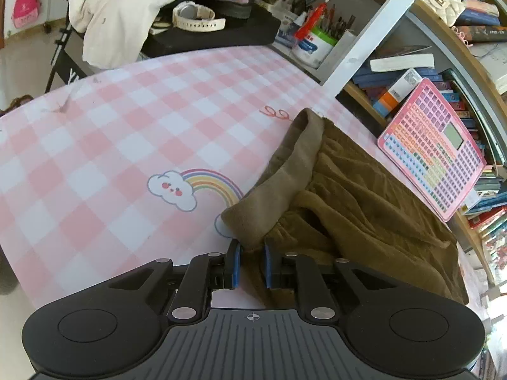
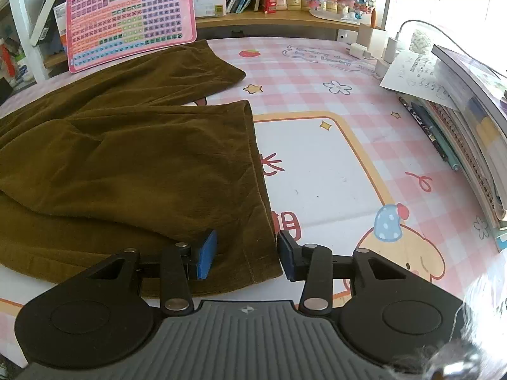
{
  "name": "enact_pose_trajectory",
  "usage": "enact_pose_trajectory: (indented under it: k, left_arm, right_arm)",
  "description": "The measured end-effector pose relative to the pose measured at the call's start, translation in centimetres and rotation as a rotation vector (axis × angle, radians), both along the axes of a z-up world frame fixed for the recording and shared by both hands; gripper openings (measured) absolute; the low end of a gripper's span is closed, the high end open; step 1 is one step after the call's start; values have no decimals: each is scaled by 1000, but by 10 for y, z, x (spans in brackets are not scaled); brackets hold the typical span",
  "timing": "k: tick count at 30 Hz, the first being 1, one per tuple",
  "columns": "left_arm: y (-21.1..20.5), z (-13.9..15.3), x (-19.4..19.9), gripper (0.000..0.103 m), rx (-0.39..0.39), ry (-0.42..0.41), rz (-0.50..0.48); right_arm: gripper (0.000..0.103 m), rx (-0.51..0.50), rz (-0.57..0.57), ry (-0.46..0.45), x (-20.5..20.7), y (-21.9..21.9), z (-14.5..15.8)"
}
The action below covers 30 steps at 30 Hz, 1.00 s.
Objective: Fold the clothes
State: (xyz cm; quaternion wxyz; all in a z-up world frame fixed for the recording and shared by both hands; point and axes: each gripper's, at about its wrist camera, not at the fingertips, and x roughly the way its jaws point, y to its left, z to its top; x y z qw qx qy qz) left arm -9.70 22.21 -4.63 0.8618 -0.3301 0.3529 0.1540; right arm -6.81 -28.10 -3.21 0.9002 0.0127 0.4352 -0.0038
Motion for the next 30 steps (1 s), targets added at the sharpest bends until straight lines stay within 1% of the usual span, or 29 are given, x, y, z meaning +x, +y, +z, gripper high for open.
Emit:
enact_pose_trajectory:
  k: [5,6,8,12,15,16,19,23,27,29,30]
  left_arm:
    - [3,-1,-1,20,-6,4,-31]
    - [3,0,-2,22,-5,3,-38]
    - [2,4,-5,30,15,4,-46]
    - [-4,15,-15,37,84,-11,-81]
    - [-16,25,-19,43,151,-22,-139]
    - [-20,29,-20,48,175,-26,-160]
    - [-35,39,-19,50,251,-34,-225]
    - [-49,45,-18,63,314,-35,-286]
    - [-61,48,-20,69,367,-41,-345]
    - [-67,50,-21,76,394,-44,-375]
    - [-70,51,-21,77,408,-45,-390]
  right_arm:
    - [39,0,-14,-9,-1,0,-1]
    - [39,0,-16,-11,-2,0,-1]
    - [39,-3,-17,-16,-4,1,1]
    - [40,14,-20,-47,-12,2,9]
    - [40,27,-24,-66,-18,6,16]
    - [40,33,-25,-71,-21,7,18]
    - [41,50,-26,-84,-27,14,24]
    - [42,66,-17,-100,-36,24,33]
    - [43,79,-1,-110,-44,35,40]
    - [44,87,6,-111,-48,41,43]
    - [46,92,8,-110,-50,43,44]
